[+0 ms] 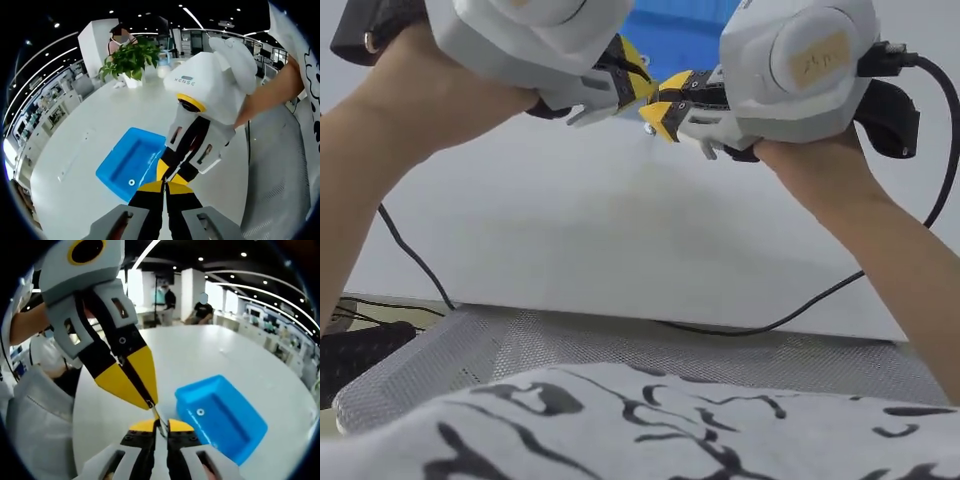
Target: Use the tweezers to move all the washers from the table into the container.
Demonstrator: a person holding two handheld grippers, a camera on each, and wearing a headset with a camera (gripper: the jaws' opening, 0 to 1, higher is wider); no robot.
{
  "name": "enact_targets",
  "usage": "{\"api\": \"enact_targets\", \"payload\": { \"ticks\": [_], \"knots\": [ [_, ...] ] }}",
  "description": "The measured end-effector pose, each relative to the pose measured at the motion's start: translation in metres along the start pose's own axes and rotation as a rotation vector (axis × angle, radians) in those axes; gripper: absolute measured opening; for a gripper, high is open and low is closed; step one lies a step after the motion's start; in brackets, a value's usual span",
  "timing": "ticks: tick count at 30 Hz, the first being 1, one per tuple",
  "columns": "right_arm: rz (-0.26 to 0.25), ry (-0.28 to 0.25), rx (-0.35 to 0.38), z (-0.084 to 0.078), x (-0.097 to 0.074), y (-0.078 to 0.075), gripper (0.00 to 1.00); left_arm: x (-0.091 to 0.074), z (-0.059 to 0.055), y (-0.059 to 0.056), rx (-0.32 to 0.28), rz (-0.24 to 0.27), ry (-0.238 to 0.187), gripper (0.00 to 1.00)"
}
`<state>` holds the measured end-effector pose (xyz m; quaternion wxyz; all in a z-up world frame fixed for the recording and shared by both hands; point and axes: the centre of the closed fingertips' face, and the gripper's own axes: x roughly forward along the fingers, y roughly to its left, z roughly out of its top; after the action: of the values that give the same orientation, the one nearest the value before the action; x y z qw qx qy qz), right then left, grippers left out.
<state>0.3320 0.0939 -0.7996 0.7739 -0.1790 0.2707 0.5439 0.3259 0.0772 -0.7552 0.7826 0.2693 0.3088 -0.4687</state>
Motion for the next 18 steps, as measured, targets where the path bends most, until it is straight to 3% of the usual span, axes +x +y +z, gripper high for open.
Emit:
{"api": "enact_targets", "payload": {
  "ticks": [7,18],
  "knots": [
    [-0.019,0.024,-0.041,-0.002,-0.003,0.001,0.02,0.001,0.003,-0.005,0.030,0.001,0.008,0.00],
    [-0.019,-0.006,-0.046,0.014,-0.016,0.003,0.02,-0.006,0.013,-0.003,0.029,0.019,-0.042,0.00]
  ]
}}
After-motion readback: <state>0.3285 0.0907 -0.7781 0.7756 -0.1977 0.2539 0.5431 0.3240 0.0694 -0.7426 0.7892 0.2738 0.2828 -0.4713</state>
